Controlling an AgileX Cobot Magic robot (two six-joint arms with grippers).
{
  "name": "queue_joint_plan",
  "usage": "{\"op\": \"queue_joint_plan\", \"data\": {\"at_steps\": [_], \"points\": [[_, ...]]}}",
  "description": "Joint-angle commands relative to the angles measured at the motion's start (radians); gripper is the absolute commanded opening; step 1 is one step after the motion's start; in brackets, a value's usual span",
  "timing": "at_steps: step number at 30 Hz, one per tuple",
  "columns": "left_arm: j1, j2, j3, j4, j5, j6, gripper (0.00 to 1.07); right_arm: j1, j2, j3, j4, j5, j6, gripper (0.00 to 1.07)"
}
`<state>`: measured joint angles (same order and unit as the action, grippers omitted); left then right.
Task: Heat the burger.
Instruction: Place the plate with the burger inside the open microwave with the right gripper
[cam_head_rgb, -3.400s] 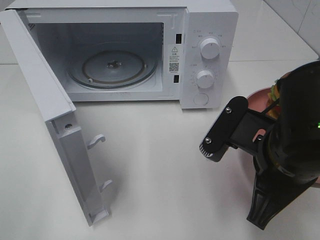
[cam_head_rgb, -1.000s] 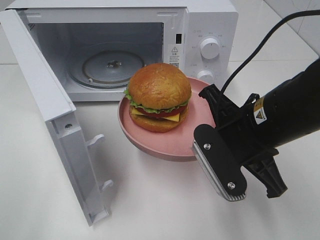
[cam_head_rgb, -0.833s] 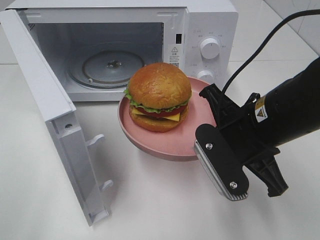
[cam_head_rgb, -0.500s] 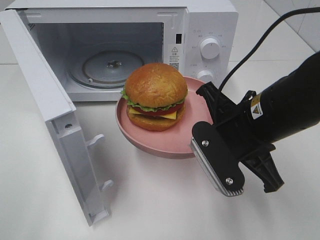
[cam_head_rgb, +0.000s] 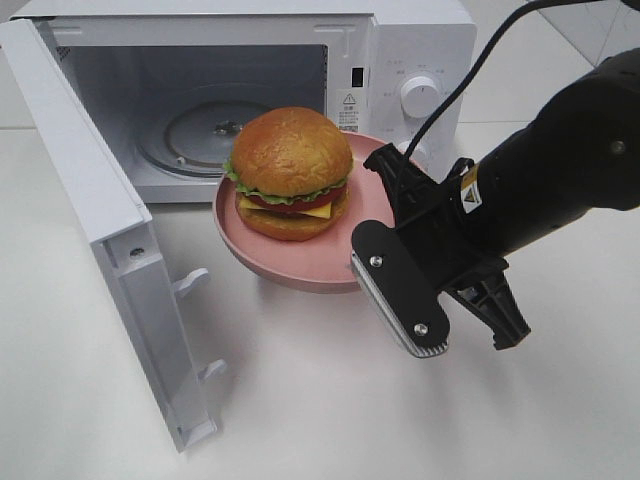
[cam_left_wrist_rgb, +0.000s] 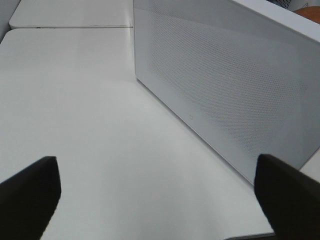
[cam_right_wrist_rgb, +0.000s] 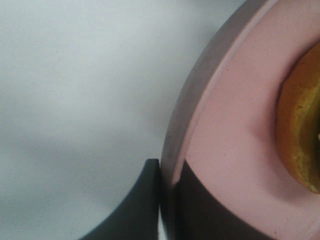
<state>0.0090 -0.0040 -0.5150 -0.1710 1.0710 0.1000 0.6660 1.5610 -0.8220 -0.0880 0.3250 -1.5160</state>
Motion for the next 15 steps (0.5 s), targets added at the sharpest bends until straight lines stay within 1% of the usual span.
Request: {"op": "queue_joint_plan", "data": {"at_steps": [1, 3, 6, 8, 10, 11, 14, 15], "points": [[-0.001, -0.018, 0.001, -0.011, -0.002, 0.001, 0.98, 0.017, 0.011, -0.039, -0.004, -0.056, 0.009, 0.00], [-0.001, -0.018, 0.001, -0.011, -0.002, 0.001, 0.98, 0.036, 0.043, -0.073, -0.004, -0.056, 0.009, 0.00], [-0.001, -0.018, 0.001, -0.011, -0.002, 0.001, 0.98, 0.037, 0.068, -0.096, -0.003, -0.055, 0.009, 0.00], [-0.001, -0.018, 0.001, -0.011, -0.002, 0.001, 0.98, 0.037, 0.104, -0.141, 0.000, -0.052, 0.009, 0.00], [-0.001, -0.018, 0.001, -0.011, -0.002, 0.001, 0.98, 0.037, 0.112, -0.152, 0.001, -0.047, 0.009, 0.00], [-0.001, -0.018, 0.001, -0.011, -0.002, 0.001, 0.98, 0.037, 0.129, -0.175, 0.009, -0.045, 0.004, 0.00], [-0.001, -0.018, 0.001, -0.011, -0.002, 0.001, 0.98, 0.037, 0.137, -0.183, 0.019, -0.043, -0.002, 0.00], [-0.001, -0.018, 0.001, -0.011, -0.002, 0.001, 0.98, 0.037, 0.154, -0.206, 0.039, -0.032, -0.020, 0.00]]}}
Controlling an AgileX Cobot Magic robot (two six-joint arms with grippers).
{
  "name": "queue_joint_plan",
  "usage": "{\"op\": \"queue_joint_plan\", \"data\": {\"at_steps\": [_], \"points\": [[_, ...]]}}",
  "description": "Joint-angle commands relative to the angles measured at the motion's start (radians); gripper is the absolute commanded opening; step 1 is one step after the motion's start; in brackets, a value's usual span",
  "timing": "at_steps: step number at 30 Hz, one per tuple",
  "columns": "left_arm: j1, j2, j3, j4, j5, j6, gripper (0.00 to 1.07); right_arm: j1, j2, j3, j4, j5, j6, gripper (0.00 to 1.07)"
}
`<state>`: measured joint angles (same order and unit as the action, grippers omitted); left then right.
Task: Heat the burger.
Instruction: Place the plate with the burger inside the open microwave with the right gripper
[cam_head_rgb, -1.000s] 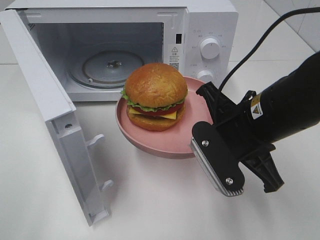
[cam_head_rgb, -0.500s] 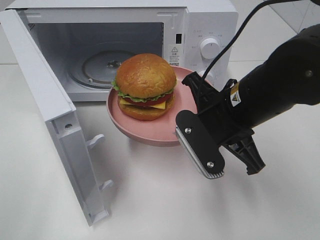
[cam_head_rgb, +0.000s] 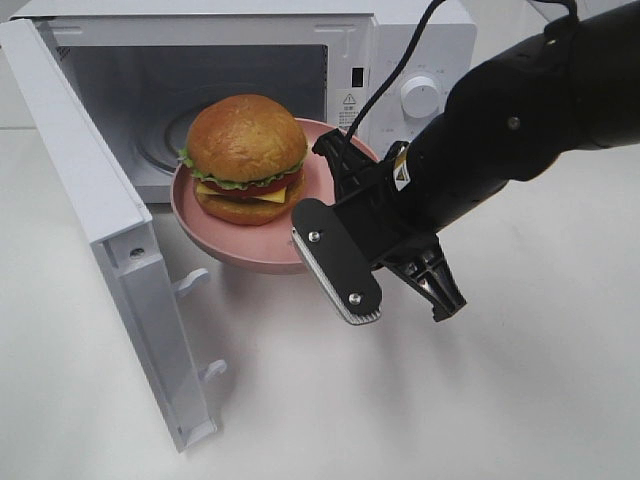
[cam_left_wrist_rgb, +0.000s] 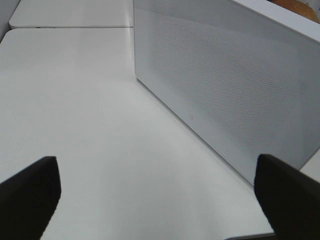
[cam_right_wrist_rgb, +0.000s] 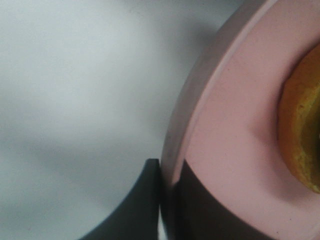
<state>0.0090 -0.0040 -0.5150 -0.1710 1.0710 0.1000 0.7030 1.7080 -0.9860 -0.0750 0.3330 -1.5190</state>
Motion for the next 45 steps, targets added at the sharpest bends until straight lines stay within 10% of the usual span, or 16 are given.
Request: {"op": "queue_joint_plan", "data": {"at_steps": [1, 45], "points": [[-0.001, -0.018, 0.001, -0.011, -0.002, 0.001, 0.98, 0.000, 0.024, -0.065, 0.046, -0.022, -0.039, 0.00], [-0.001, -0.018, 0.001, -0.011, -0.002, 0.001, 0.98, -0.002, 0.336, -0.509, -0.004, 0.110, 0.052, 0.00]]}}
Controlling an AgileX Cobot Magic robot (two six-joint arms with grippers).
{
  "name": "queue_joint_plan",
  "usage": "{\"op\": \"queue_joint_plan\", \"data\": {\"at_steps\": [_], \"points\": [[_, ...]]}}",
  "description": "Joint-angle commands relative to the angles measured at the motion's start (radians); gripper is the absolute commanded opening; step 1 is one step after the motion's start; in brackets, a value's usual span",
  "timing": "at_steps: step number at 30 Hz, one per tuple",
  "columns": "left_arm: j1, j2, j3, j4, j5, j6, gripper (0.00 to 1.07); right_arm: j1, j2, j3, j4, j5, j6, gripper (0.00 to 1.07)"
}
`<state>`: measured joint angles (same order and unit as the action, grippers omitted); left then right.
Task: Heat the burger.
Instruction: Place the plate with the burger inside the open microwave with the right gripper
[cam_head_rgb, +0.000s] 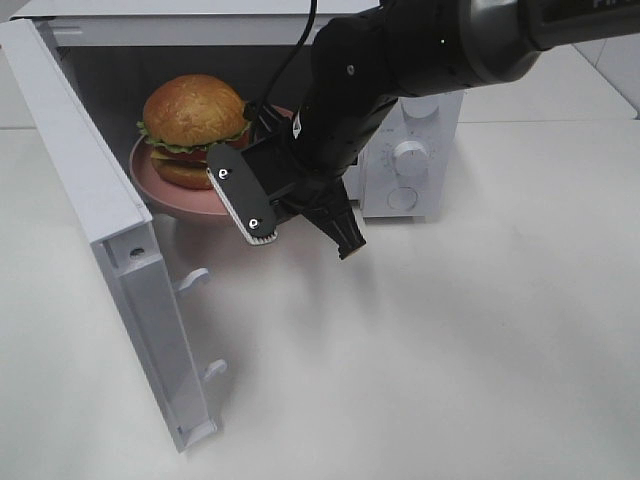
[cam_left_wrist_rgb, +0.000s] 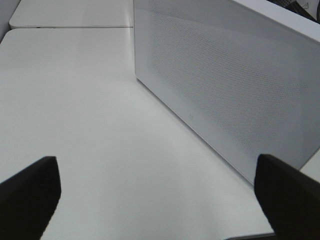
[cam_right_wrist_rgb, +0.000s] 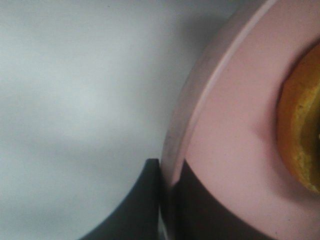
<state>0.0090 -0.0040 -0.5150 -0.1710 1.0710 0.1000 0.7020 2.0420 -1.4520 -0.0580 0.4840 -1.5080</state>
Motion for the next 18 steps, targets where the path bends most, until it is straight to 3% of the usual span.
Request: {"op": "queue_joint_plan", "data": {"at_steps": [1, 18], "points": [[-0.001, -0.018, 0.001, -0.011, -0.002, 0.001, 0.98, 0.000, 0.019, -0.068, -0.048, -0.039, 0.072, 0.00], [-0.001, -0.018, 0.001, -0.011, -0.002, 0.001, 0.98, -0.001, 0.125, -0.216, -0.143, -0.028, 0.190, 0.00]]}}
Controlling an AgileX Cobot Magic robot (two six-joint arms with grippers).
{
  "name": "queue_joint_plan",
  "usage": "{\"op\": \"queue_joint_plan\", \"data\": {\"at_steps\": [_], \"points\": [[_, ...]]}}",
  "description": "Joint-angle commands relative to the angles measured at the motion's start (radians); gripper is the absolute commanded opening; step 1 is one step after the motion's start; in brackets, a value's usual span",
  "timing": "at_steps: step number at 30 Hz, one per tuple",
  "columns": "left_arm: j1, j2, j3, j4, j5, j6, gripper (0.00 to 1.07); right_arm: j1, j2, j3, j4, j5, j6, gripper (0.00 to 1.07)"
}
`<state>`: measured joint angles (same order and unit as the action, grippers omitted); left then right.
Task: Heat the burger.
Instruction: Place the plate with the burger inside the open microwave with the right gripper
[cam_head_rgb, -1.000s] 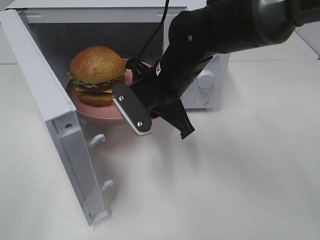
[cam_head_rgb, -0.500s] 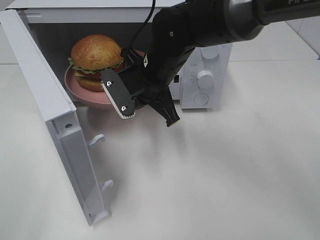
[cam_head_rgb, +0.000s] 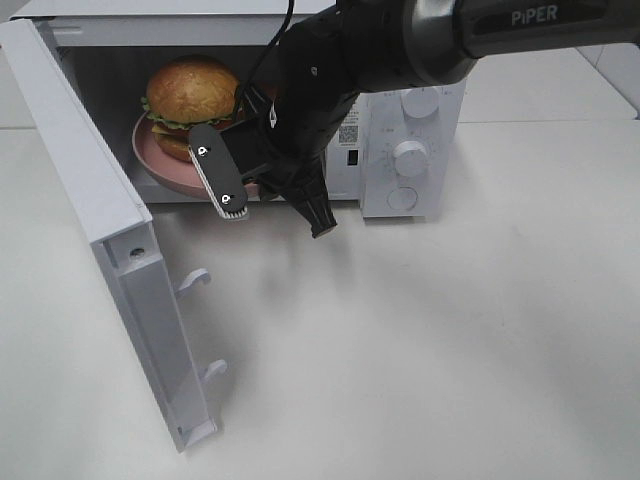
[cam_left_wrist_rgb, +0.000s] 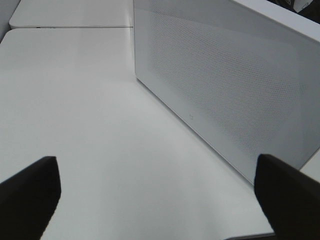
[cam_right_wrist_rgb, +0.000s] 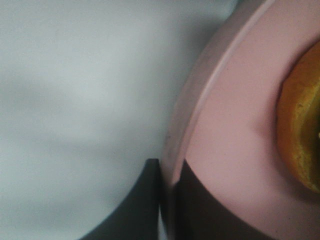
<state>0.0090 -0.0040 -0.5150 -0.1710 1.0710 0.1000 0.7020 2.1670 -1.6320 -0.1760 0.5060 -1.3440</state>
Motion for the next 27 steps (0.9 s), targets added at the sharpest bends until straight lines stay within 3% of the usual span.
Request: {"op": "queue_joint_plan", "data": {"at_steps": [1, 27], "points": [[-0.001, -0.018, 0.001, -0.011, -0.002, 0.001, 0.98, -0.001, 0.013, -0.052, -0.025, -0.049, 0.039, 0.00], [-0.001, -0.018, 0.001, -0.011, -0.002, 0.000, 0.98, -0.001, 0.169, -0.246, -0.070, -0.049, 0.145, 0.02]]}}
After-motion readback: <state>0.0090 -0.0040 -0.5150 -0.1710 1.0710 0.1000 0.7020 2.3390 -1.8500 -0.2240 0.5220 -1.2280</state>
